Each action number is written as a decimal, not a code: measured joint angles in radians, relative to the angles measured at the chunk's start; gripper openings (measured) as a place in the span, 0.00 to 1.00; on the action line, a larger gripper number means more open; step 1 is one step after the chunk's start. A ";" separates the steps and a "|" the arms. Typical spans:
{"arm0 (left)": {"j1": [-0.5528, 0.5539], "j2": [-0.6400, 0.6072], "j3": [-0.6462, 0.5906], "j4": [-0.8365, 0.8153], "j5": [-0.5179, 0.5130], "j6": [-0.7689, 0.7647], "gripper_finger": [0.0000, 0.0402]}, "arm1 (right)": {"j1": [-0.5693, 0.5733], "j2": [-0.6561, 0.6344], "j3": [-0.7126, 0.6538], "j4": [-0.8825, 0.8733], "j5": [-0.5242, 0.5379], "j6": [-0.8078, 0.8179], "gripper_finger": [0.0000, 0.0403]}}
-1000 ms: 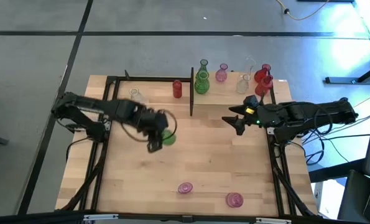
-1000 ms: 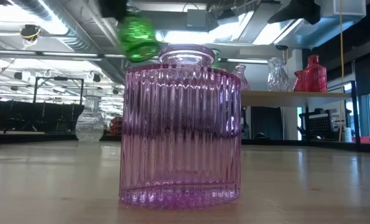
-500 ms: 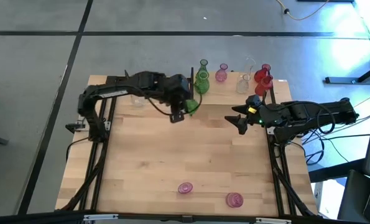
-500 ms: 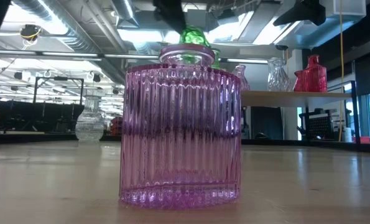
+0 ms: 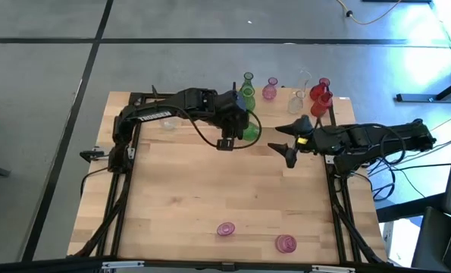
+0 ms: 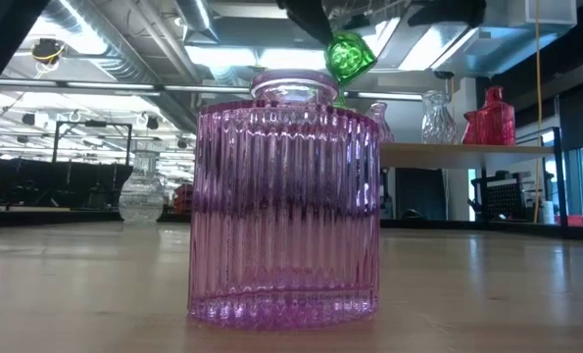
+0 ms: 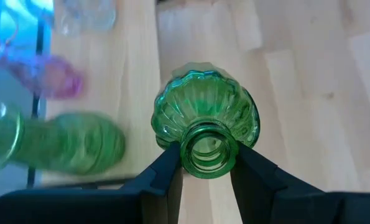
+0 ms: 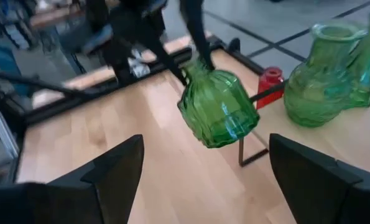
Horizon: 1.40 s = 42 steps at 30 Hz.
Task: Sort vases onto shelf
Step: Put the green vase on the shelf aligned with the other green vases
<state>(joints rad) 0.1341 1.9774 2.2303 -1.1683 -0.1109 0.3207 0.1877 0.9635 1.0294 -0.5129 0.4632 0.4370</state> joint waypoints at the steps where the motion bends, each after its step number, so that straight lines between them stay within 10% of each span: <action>1: 0.001 0.000 0.000 0.009 0.016 0.007 0.26 | -0.004 0.012 0.000 0.000 -0.004 -0.017 0.80; 28: -0.051 0.000 0.000 0.020 0.181 0.049 0.25 | -0.122 0.240 0.000 0.126 -0.260 -0.197 0.80; 42: -0.051 -0.002 0.001 0.089 0.207 0.023 0.00 | -0.131 0.267 0.000 0.218 -0.262 -0.207 0.80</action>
<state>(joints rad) 0.0827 1.9755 2.2311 -1.0797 0.0958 0.3435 0.0566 1.2304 1.0292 -0.2951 0.2017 0.2302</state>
